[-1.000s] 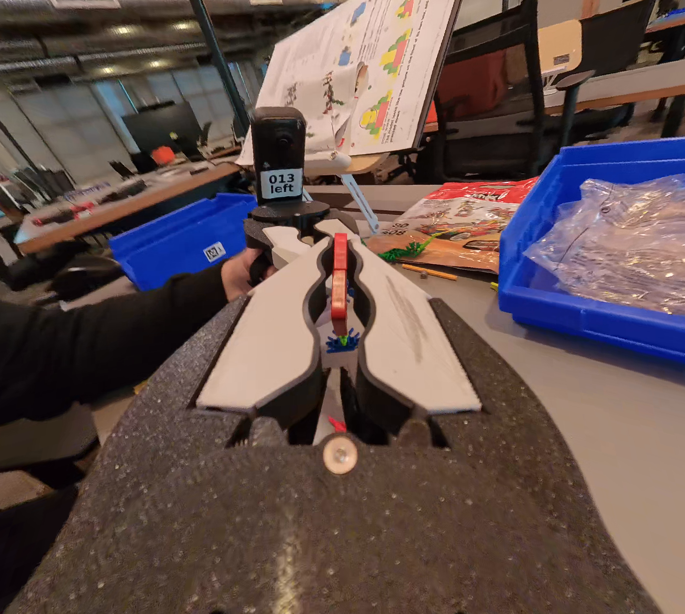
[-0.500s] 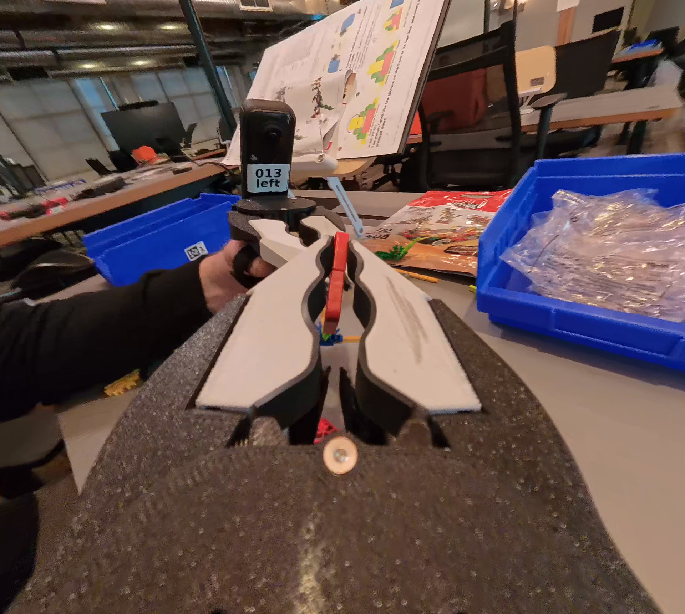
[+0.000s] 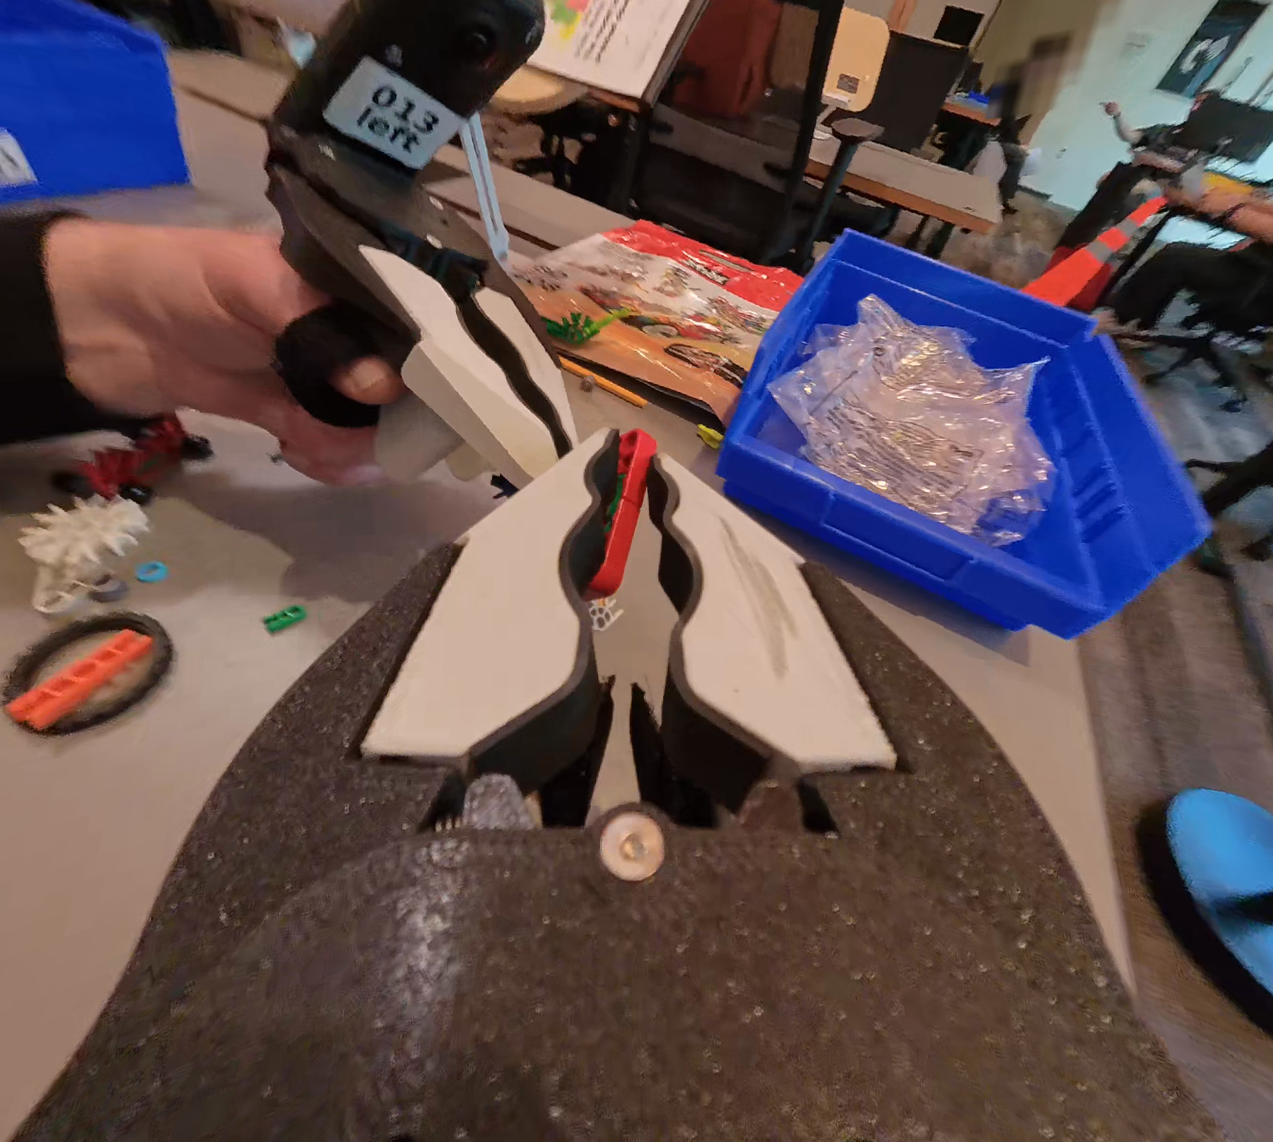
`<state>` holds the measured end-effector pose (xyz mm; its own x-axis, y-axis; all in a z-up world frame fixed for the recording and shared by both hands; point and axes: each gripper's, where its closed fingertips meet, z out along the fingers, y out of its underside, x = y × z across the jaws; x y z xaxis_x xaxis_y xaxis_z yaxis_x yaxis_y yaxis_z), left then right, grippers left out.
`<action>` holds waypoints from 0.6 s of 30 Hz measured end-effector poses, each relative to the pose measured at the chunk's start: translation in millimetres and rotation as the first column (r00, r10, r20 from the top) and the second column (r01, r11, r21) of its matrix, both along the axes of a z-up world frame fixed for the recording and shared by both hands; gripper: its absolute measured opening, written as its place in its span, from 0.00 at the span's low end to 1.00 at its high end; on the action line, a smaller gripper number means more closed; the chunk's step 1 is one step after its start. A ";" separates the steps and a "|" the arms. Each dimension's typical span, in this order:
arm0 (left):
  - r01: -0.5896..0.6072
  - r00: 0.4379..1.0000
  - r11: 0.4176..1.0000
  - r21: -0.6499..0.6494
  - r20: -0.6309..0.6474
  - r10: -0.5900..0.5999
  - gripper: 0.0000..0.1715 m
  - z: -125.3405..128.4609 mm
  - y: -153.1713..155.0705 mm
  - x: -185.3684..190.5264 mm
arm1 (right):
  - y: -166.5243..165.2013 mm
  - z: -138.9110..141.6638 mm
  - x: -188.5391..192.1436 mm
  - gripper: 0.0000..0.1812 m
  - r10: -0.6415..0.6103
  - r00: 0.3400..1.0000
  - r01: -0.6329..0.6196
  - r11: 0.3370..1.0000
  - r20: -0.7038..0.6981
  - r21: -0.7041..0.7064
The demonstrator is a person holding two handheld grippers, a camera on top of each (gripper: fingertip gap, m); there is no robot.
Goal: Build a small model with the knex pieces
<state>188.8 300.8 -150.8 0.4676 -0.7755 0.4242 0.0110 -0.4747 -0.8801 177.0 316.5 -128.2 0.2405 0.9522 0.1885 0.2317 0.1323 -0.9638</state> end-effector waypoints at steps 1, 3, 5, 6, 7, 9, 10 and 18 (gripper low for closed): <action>-0.007 1.000 1.000 -0.013 -0.015 0.007 0.00 -4.0 1.2 -0.3 | 0.0 -2.7 -0.7 0.03 -0.013 1.000 0.012 0.999 0.023 0.038; 0.006 0.999 1.000 -0.019 -0.045 -0.007 0.01 -9.7 -0.6 1.1 | -6.6 -4.2 -3.6 0.03 0.025 0.999 -0.026 0.999 0.037 0.025; 0.021 0.999 1.000 0.000 -0.050 -0.021 0.00 -8.9 -2.2 2.9 | -5.4 -4.5 -2.9 0.05 0.040 0.999 -0.038 0.997 0.029 -0.069; 0.026 0.998 1.000 0.006 -0.057 -0.026 0.00 -9.8 -2.3 3.2 | -4.0 -4.4 -1.9 0.06 0.046 0.999 -0.044 0.990 0.016 -0.130; 0.033 0.997 0.999 0.023 -0.064 -0.031 0.00 -10.1 -3.0 3.3 | -4.1 -3.5 -0.3 0.08 0.058 0.998 -0.057 0.983 0.002 -0.177; 0.045 0.997 0.998 0.049 -0.070 -0.041 0.00 -9.4 -5.0 3.2 | -9.8 -3.6 2.7 0.17 0.100 0.995 -0.096 0.967 0.007 -0.238; 0.043 0.995 0.998 0.056 -0.097 -0.038 0.00 -11.5 -4.7 2.1 | -11.6 -4.9 4.6 0.17 0.115 0.993 -0.105 0.961 0.025 -0.255; 0.114 0.962 0.982 0.151 -0.265 -0.071 0.00 -17.1 -14.2 5.2 | -23.8 -24.8 17.1 0.05 0.265 0.933 -0.178 0.928 0.245 -0.327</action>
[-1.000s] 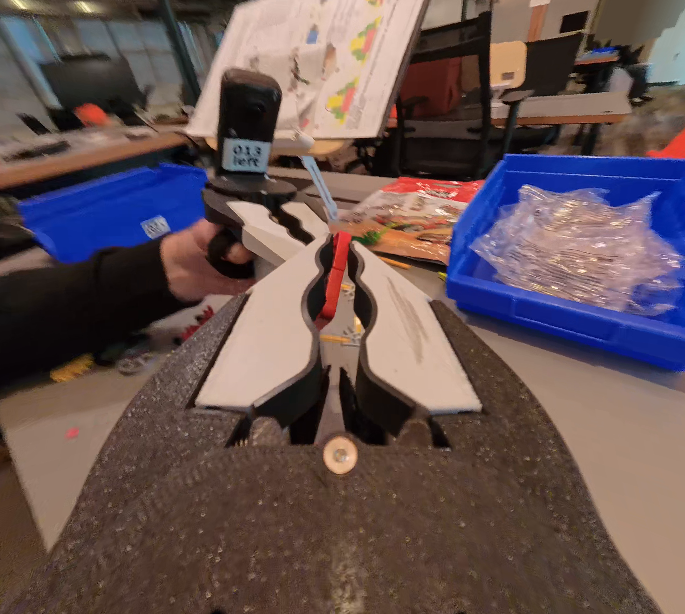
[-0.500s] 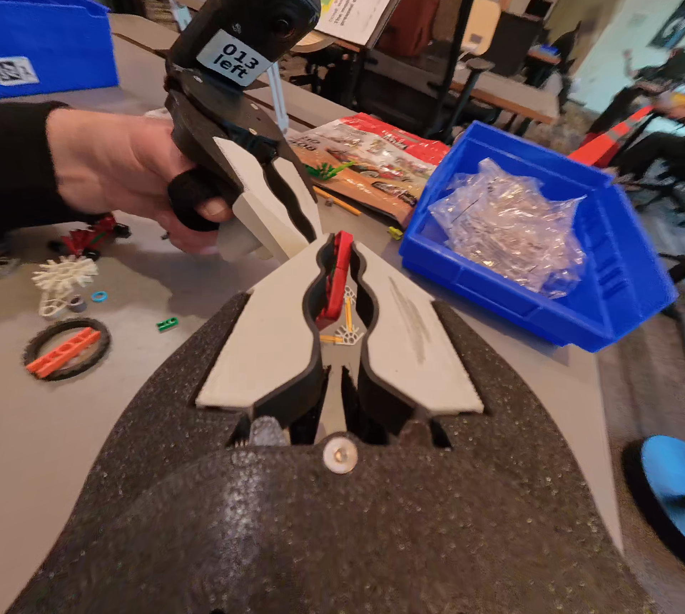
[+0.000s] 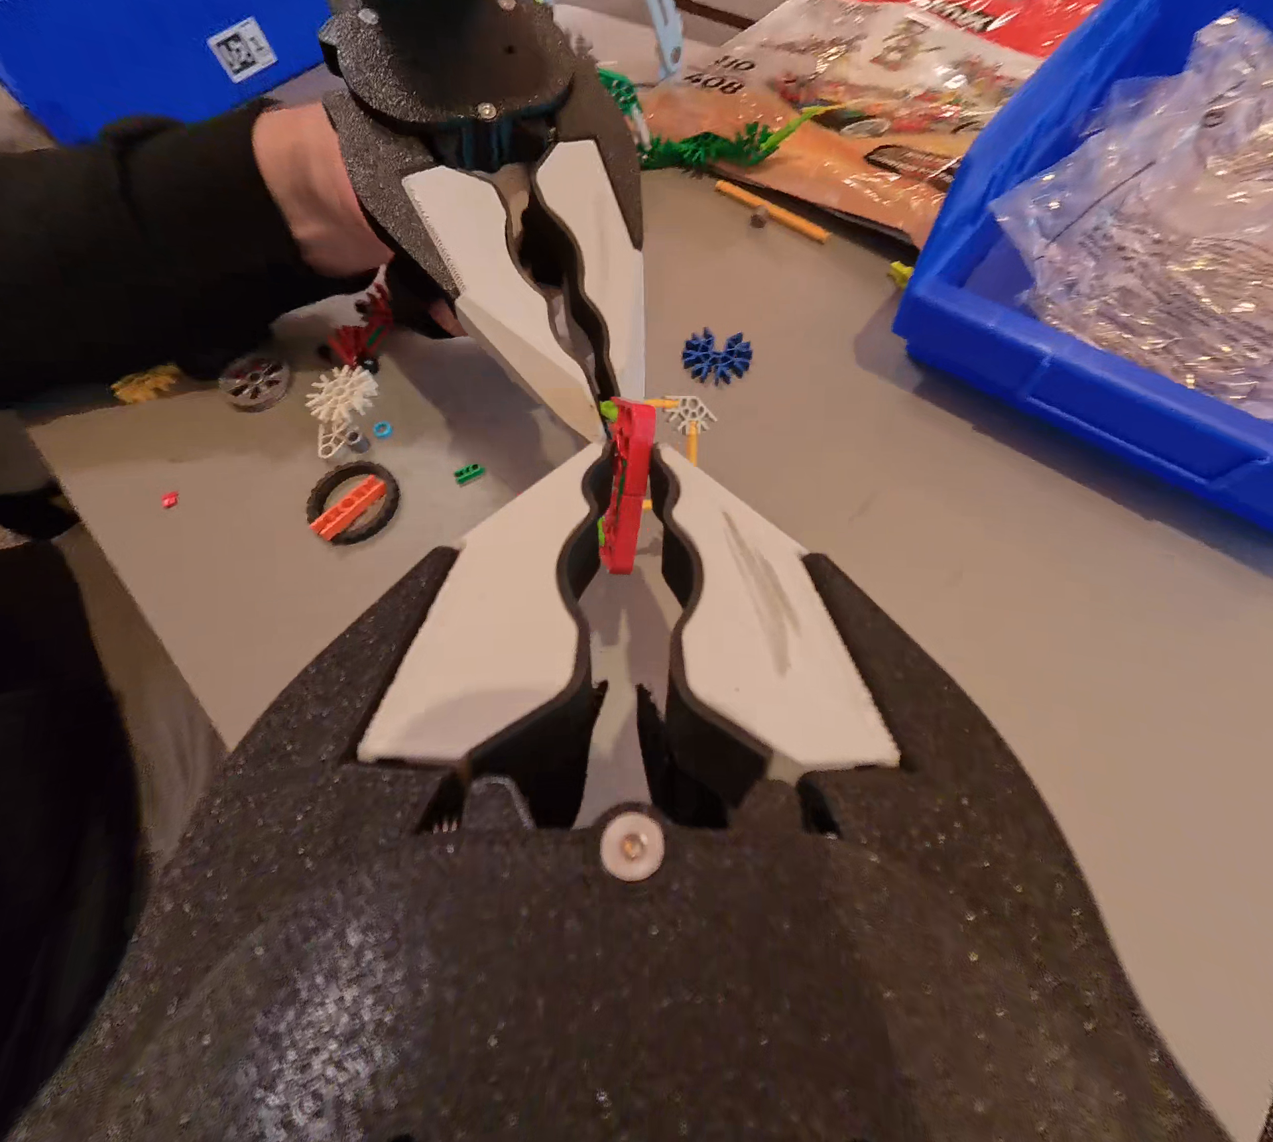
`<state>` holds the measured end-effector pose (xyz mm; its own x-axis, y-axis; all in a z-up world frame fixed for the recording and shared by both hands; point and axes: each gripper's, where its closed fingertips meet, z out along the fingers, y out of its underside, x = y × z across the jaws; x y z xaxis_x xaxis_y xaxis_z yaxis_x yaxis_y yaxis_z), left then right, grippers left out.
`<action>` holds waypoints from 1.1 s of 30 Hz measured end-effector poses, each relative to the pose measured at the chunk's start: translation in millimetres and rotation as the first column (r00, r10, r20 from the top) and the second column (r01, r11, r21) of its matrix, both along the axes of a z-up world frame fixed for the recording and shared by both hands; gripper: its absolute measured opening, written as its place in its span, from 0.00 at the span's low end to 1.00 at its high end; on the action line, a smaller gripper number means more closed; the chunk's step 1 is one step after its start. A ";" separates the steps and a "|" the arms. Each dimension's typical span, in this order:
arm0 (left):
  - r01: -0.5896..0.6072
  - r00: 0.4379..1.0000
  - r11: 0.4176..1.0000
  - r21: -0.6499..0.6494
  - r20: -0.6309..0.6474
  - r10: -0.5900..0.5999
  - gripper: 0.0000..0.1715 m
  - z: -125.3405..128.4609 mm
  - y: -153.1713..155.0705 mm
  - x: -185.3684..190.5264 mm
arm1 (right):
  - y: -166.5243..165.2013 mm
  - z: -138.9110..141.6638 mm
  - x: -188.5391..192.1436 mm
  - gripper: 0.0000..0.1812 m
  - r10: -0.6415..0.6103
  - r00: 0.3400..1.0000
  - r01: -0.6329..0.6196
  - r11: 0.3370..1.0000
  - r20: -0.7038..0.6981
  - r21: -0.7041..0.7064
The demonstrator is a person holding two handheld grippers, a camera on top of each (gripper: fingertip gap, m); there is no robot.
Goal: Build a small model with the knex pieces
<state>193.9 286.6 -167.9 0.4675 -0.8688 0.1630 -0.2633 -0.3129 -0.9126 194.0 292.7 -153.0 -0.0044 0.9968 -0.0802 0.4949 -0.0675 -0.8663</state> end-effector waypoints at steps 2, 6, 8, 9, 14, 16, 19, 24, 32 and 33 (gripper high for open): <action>0.010 0.999 1.000 0.019 -0.045 -0.009 0.00 -2.4 -2.2 -0.1 | -3.0 -2.1 -0.2 0.05 0.027 1.000 -0.027 0.999 0.015 -0.020; 0.022 0.988 0.999 0.046 -0.155 -0.015 0.00 -7.5 -5.2 -2.2 | -9.0 -9.9 -0.4 0.04 0.065 0.997 -0.063 0.997 0.046 -0.048; 0.035 0.981 0.998 0.053 -0.192 -0.024 0.00 -9.6 -7.1 -2.3 | -11.0 -11.5 0.0 0.03 0.078 0.995 -0.076 0.996 0.060 -0.038; 0.024 0.979 0.998 0.058 -0.204 -0.012 0.00 -9.8 -5.5 -3.5 | -10.1 -12.2 -0.7 0.03 0.072 0.995 -0.072 0.997 0.066 -0.010; -0.033 0.978 0.999 0.028 -0.205 0.038 0.01 -13.6 1.9 -8.3 | -1.9 -16.3 -5.2 0.02 -0.008 0.994 -0.010 0.987 0.111 0.163; -0.058 0.976 0.998 0.013 -0.210 0.059 0.01 -16.6 5.0 -9.9 | 1.3 -18.8 -6.7 0.02 -0.041 0.991 0.010 0.971 0.124 0.240; -0.085 0.975 0.996 -0.015 -0.206 0.080 0.01 -20.4 8.0 -11.3 | 6.5 -22.8 -8.0 0.02 -0.097 0.987 0.052 0.948 0.130 0.314; -0.104 0.984 0.990 -0.093 -0.156 0.089 0.00 -27.4 9.7 -5.3 | 19.5 -26.3 -6.7 0.01 -0.210 0.967 0.119 0.871 0.142 0.477; -0.076 0.990 0.991 -0.106 -0.126 0.062 0.01 -24.2 5.7 12.1 | 33.2 -30.3 1.7 0.02 -0.239 0.965 0.168 0.875 0.103 0.455; -0.087 0.990 0.991 -0.104 -0.117 0.074 0.00 -23.7 8.1 9.1 | 31.4 -28.4 2.4 0.02 -0.230 0.969 0.168 0.882 0.091 0.440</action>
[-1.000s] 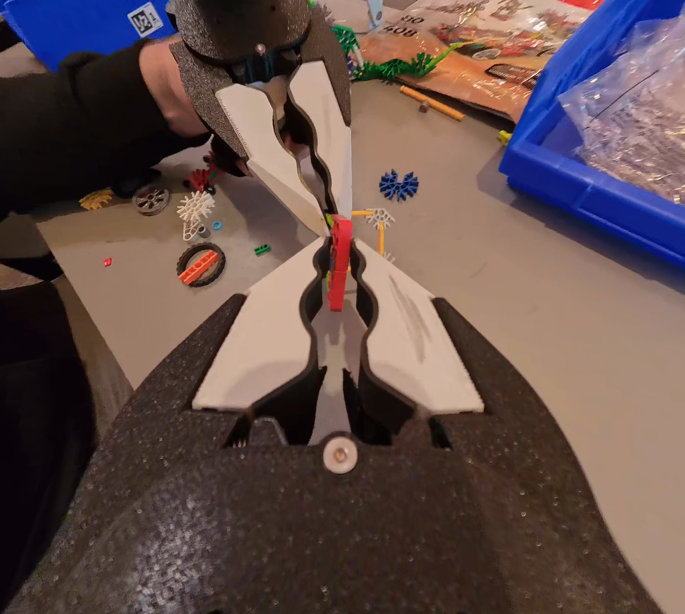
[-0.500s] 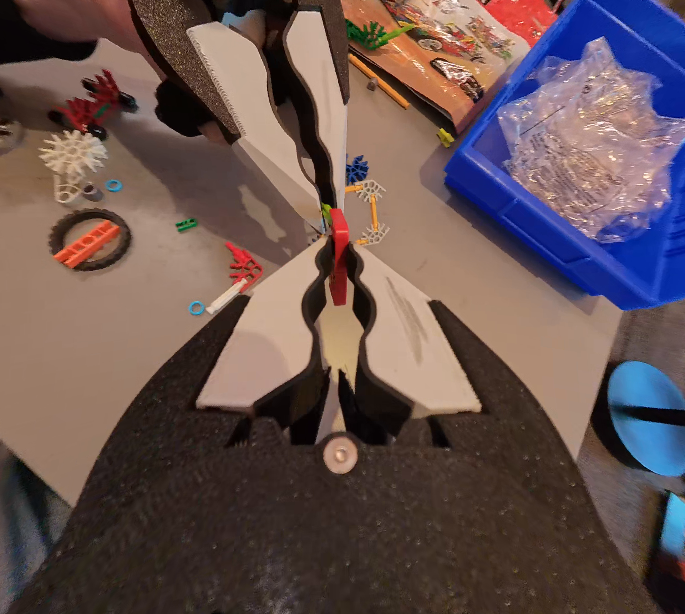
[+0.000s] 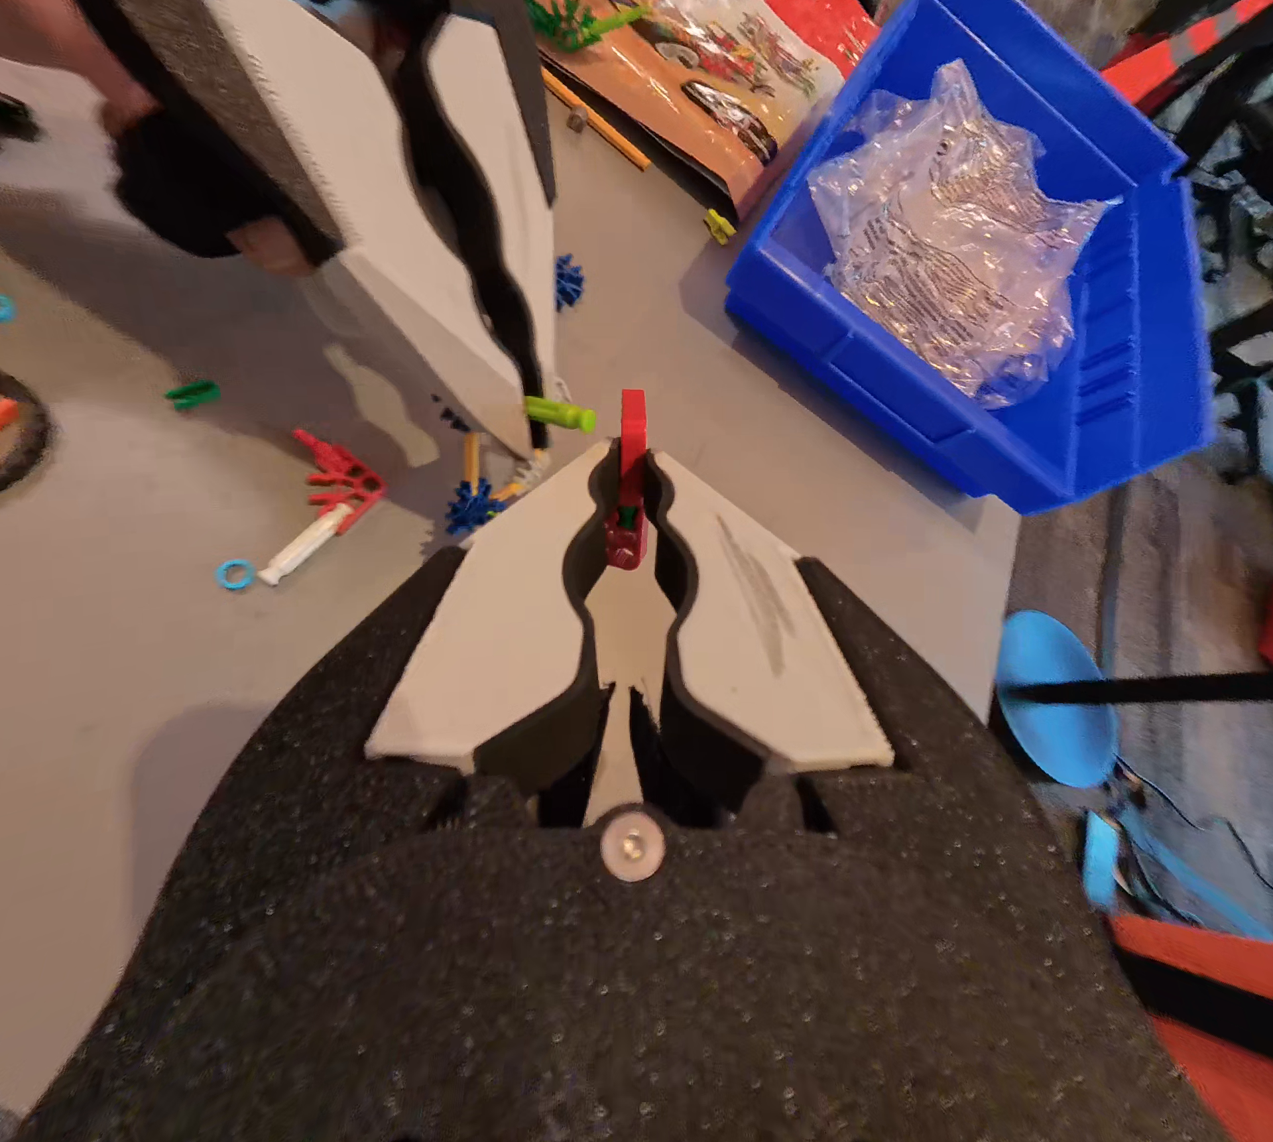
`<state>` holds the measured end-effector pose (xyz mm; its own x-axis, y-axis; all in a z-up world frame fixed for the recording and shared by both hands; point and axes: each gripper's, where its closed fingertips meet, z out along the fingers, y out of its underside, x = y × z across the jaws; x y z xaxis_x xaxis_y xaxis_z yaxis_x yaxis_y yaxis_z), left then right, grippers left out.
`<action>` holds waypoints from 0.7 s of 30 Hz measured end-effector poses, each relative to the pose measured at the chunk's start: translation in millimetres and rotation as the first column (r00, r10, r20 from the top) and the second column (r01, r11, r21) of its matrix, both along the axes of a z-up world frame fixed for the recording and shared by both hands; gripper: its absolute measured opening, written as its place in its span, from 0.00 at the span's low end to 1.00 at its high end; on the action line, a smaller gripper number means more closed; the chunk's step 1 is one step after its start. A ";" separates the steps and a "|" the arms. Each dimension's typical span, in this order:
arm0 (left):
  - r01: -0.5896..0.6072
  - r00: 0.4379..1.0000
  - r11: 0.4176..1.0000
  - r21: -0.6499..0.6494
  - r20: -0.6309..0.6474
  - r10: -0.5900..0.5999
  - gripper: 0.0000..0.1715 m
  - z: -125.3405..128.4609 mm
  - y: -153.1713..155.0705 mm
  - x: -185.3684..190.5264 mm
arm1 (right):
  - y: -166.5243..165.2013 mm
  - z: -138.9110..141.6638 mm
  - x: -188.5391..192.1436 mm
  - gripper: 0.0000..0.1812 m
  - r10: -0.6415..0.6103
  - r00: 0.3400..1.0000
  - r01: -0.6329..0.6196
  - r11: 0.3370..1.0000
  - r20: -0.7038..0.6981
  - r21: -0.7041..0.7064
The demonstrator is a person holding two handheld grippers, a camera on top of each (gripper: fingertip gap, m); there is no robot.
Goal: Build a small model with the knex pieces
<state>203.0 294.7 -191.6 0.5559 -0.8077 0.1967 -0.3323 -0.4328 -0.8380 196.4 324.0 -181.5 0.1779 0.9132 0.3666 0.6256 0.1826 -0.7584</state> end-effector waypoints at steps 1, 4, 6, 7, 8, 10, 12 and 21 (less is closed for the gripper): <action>-0.004 1.000 1.000 0.001 -0.010 0.004 0.01 -1.8 0.6 -2.9 | -5.0 1.2 -0.6 0.02 0.021 1.000 -0.022 1.000 -0.018 -0.015; -0.014 1.000 1.000 -0.005 -0.008 0.014 0.01 -2.8 1.9 -5.4 | -9.9 3.9 1.5 0.02 0.029 0.999 -0.029 1.000 -0.045 -0.006; -0.013 1.000 1.000 -0.015 0.004 0.013 0.01 -2.2 1.4 -4.2 | -11.5 5.2 2.8 0.02 0.034 0.998 -0.033 0.999 -0.052 0.005; -0.026 1.000 0.999 -0.021 0.005 0.026 0.01 -2.4 2.9 -5.5 | -11.6 5.5 3.5 0.02 0.032 0.998 -0.032 1.000 -0.060 0.000; -0.035 0.999 0.999 -0.026 0.013 0.036 0.01 -2.0 4.0 -6.5 | -11.6 6.7 3.7 0.02 0.028 0.997 -0.028 1.000 -0.075 -0.005; -0.046 0.998 0.998 -0.034 0.031 0.047 0.00 -0.6 5.3 -7.5 | -11.6 6.0 4.1 0.02 0.021 0.996 -0.023 1.000 -0.081 -0.020; -0.055 0.998 0.998 -0.031 0.018 0.056 0.00 -2.0 6.5 -7.7 | -11.6 4.8 2.6 0.02 0.019 0.997 -0.020 1.000 -0.070 -0.004; -0.077 0.997 0.997 0.001 -0.024 0.077 0.01 -6.0 9.6 -4.6 | -8.5 3.1 3.8 0.02 -0.044 0.999 0.037 0.981 0.033 0.193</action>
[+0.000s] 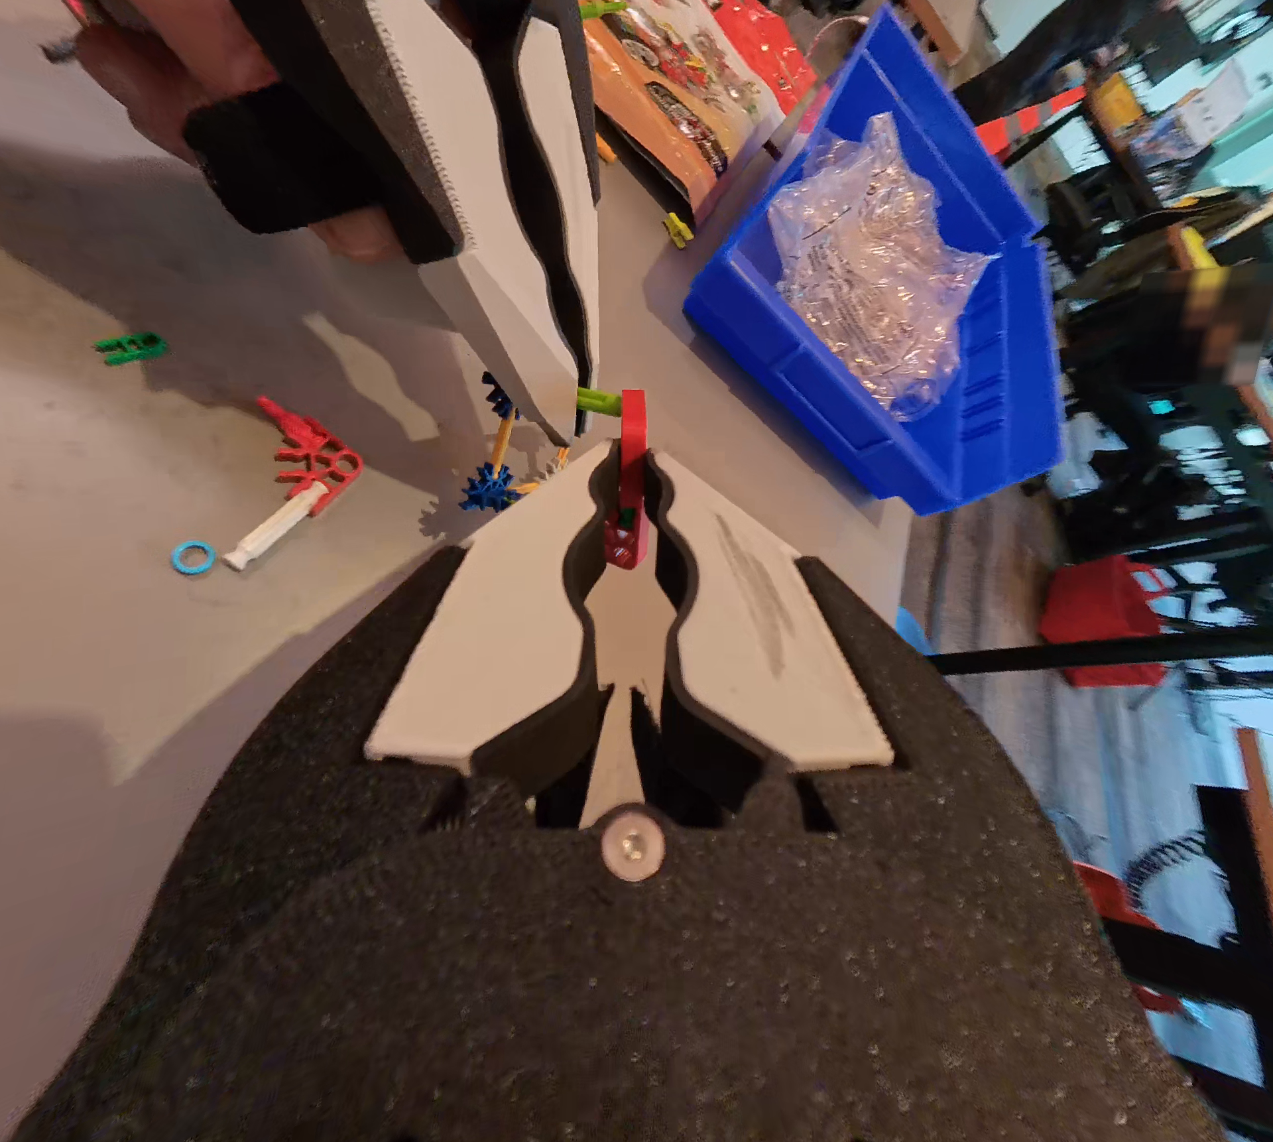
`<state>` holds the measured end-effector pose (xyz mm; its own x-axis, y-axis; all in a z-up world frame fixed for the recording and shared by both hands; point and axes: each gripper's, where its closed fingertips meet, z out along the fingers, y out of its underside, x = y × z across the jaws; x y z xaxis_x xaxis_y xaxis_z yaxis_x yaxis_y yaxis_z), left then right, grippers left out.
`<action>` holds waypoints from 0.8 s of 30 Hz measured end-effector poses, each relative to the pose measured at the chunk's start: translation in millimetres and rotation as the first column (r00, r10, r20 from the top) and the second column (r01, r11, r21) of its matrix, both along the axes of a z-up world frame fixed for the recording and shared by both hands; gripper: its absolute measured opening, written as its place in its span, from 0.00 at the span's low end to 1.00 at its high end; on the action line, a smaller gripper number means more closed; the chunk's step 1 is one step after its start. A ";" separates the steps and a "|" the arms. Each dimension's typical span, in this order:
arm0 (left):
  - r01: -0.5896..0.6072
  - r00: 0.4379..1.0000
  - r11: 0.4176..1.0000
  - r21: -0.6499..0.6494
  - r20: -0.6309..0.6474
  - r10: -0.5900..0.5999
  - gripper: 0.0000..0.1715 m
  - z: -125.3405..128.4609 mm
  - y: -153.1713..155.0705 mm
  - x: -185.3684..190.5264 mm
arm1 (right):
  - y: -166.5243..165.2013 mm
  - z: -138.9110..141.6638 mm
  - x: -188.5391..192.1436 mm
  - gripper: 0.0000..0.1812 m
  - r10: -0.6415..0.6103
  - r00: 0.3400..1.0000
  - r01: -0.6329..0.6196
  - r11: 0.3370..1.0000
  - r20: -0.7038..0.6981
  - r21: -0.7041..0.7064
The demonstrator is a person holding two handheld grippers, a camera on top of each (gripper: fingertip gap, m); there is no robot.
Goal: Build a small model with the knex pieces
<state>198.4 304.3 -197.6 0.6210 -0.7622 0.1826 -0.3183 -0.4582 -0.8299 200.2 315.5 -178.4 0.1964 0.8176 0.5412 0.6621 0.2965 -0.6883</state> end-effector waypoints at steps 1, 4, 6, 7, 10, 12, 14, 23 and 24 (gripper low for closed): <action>-0.007 1.000 1.000 0.004 0.012 0.007 0.00 1.9 0.9 0.3 | 0.4 1.8 0.6 0.02 -0.014 1.000 0.014 0.999 -0.003 0.032; -0.036 0.999 0.999 0.011 0.019 0.036 0.00 3.9 4.5 -0.6 | 0.8 8.6 2.0 0.02 -0.047 0.998 0.051 0.988 -0.032 0.143; -0.031 0.999 0.999 0.012 0.029 0.031 0.00 3.6 4.1 2.0 | -0.6 10.7 1.0 0.02 -0.064 0.998 0.068 0.969 -0.025 0.238; -0.026 1.000 0.999 0.020 0.018 0.025 0.00 2.4 3.6 3.2 | -1.1 10.0 -0.1 0.02 -0.072 0.997 0.072 0.960 -0.013 0.272; -0.017 1.000 0.999 0.048 -0.001 0.017 0.01 0.1 3.9 3.6 | -2.5 7.3 -2.2 0.02 -0.078 0.997 0.070 0.946 0.011 0.316; -0.027 0.999 0.999 0.045 0.026 0.025 0.00 2.2 5.0 3.2 | -2.7 9.1 -0.5 0.02 -0.085 0.996 0.077 0.939 0.008 0.336; -0.034 0.999 0.997 0.067 0.009 0.034 0.00 2.2 6.9 0.8 | -1.9 7.8 0.9 0.02 -0.095 0.995 0.087 0.943 0.009 0.322; -0.047 0.997 0.988 0.147 0.062 0.038 0.00 14.7 10.4 1.1 | 4.0 14.4 3.2 0.02 -0.123 0.992 0.120 0.933 -0.013 0.340; -0.038 0.998 0.987 0.156 0.062 0.029 0.00 15.6 9.6 2.0 | 4.8 14.9 3.4 0.02 -0.124 0.992 0.120 0.932 -0.012 0.343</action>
